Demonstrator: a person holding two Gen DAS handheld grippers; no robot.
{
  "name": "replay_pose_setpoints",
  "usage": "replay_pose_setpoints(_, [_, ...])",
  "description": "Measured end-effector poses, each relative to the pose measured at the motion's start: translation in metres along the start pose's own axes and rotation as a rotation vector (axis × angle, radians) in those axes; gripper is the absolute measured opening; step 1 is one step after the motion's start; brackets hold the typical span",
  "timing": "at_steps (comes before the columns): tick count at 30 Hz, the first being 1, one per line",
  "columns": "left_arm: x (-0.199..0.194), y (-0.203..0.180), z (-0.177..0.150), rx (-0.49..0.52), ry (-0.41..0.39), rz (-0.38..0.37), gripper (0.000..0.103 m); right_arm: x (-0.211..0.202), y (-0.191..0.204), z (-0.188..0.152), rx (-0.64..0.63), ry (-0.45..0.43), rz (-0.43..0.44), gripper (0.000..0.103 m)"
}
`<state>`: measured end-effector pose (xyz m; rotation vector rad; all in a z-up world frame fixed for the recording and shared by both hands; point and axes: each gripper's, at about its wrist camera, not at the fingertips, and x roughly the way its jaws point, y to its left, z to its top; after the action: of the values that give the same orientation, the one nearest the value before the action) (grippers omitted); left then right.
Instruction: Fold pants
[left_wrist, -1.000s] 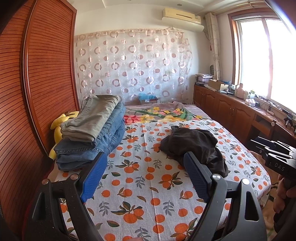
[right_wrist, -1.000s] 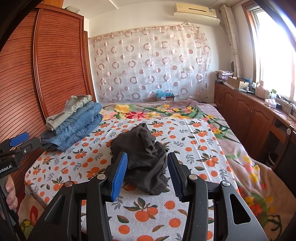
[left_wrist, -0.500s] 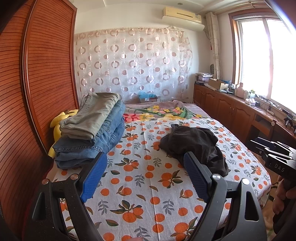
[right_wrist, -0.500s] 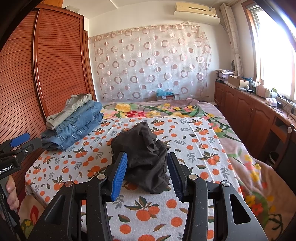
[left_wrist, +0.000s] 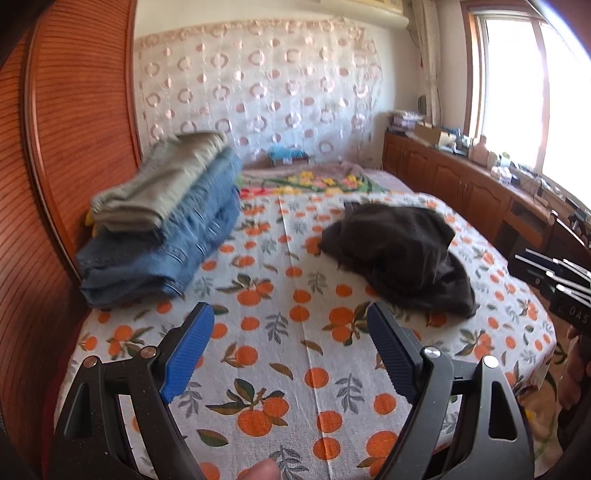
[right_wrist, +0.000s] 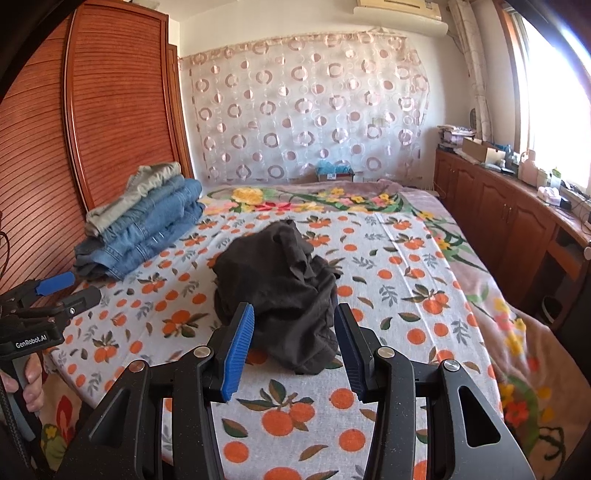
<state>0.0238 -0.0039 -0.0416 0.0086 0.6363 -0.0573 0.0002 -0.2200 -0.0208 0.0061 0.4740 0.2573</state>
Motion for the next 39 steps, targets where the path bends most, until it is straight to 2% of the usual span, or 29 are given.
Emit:
replay_pose_setpoints(7, [0.034,-0.004,-0.003,0.043,0.077,-0.016,0.085,0.029,-0.008,0.007,-0.028,0.059,0.018,0.052])
replay_pose_setpoints(15, [0.061,-0.004,0.013,0.070,0.108,-0.093,0.085,0.047,-0.025,0.039,-0.038,0.075,0.005,0.053])
replay_pose_setpoints(20, [0.074,-0.004,0.029,0.089,0.111,-0.152,0.085,0.068,-0.023,0.067,-0.114,0.090,0.070,0.053])
replay_pose_setpoints(23, [0.082,-0.003,0.037,0.086,0.112,-0.147,0.085,0.085,-0.019,0.079,-0.141,0.115,0.116,0.053])
replay_pose_setpoints(29, [0.098,0.005,0.051,0.082,0.116,-0.149,0.085,0.122,-0.008,0.107,-0.182,0.188,0.216,0.052])
replay_pose_setpoints(32, [0.103,0.008,0.056,0.086,0.115,-0.158,0.085,0.144,0.000,0.120,-0.208,0.249,0.263,0.048])
replay_pose_setpoints(35, [0.107,0.011,0.058,0.087,0.111,-0.134,0.085,0.168,0.001,0.128,-0.236,0.317,0.277,0.043])
replay_pose_setpoints(39, [0.113,0.016,0.057,0.069,0.127,-0.150,0.085,0.192,-0.004,0.135,-0.239,0.397,0.289,0.037])
